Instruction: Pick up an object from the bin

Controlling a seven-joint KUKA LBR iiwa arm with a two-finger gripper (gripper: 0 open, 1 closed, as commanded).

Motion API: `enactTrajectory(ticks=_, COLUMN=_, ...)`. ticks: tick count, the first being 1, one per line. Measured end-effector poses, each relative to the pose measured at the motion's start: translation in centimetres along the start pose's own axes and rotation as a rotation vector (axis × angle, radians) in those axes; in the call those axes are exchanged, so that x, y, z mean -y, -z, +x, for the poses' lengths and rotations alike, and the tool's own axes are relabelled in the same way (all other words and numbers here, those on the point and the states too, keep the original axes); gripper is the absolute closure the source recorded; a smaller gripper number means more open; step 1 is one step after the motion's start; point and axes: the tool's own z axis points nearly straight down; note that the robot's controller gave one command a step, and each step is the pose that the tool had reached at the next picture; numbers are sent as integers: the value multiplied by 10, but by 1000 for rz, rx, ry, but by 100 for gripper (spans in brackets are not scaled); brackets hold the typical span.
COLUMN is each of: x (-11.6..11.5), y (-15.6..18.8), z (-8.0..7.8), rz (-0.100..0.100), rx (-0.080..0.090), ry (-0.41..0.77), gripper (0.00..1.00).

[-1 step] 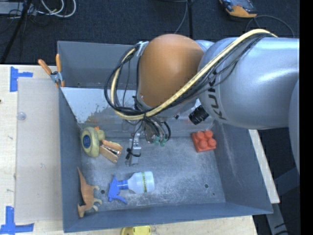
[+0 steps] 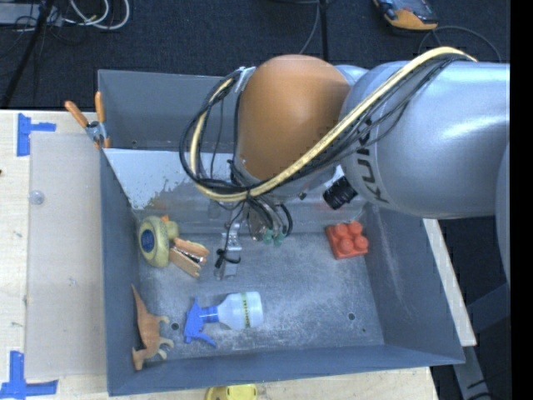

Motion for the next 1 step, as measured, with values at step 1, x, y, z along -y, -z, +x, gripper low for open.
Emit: enactTrajectory(ticks=1, x=12, y=-55, z=18, rz=0, rx=0, ry=81, gripper=0)
